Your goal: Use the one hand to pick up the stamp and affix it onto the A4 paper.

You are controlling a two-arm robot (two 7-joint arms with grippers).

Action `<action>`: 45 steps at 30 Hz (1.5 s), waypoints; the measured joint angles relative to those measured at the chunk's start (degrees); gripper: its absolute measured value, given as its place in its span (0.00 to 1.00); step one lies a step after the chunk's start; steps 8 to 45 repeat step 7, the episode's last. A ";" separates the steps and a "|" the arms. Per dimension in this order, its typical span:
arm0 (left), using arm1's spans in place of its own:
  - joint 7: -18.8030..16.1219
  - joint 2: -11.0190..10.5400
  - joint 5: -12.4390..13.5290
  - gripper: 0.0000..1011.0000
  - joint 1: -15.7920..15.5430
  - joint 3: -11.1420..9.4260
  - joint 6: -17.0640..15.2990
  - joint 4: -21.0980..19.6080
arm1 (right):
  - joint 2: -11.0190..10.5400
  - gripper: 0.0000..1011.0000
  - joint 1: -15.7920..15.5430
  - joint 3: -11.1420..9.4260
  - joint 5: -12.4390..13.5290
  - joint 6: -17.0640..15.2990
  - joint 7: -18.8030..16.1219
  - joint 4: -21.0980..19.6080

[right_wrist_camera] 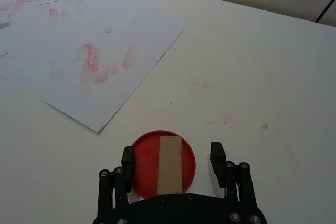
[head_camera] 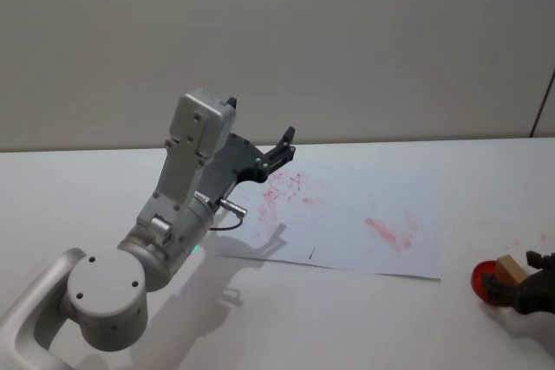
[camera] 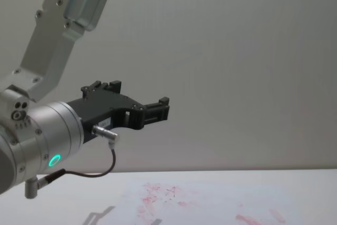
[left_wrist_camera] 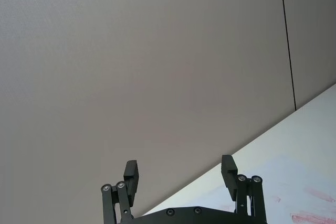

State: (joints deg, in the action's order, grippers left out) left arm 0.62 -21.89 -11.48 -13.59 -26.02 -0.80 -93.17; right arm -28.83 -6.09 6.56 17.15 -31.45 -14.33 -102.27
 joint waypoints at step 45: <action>0.00 0.00 0.00 0.99 0.00 0.00 0.00 0.00 | -0.08 0.99 -0.04 0.00 -0.07 -0.01 -0.09 0.05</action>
